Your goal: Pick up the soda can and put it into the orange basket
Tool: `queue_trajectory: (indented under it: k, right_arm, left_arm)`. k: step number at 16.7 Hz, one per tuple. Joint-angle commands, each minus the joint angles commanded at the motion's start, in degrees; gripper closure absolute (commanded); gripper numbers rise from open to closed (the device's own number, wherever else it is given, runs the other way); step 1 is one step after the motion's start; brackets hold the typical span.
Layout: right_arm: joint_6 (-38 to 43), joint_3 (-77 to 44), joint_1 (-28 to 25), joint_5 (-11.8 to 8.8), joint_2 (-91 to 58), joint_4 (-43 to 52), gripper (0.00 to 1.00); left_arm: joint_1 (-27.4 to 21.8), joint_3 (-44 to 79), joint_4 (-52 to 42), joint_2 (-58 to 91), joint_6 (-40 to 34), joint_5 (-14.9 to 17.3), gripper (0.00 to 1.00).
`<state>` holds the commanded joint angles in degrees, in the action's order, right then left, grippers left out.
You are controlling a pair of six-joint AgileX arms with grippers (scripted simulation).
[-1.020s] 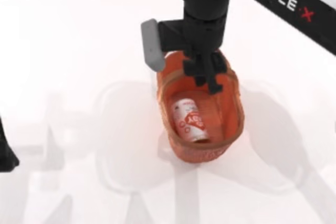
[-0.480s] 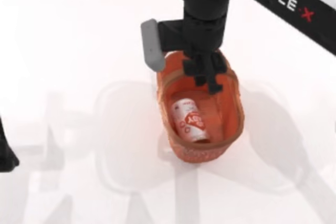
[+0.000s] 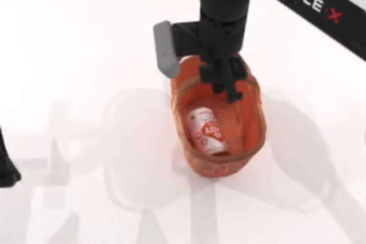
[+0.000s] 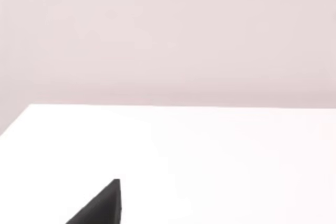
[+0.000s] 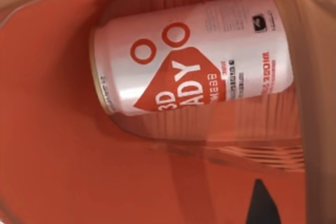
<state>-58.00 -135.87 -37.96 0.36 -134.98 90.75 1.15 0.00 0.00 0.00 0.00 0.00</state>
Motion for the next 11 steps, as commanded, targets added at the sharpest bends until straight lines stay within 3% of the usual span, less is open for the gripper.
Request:
queue_trajectory:
  k: [11]
  right_arm:
    - [-2.0,-21.4,1.5,0.0,-5.0,16.4,1.0]
  left_arm:
    - [0.0,0.0,0.0,0.0,0.0,0.0,0.0]
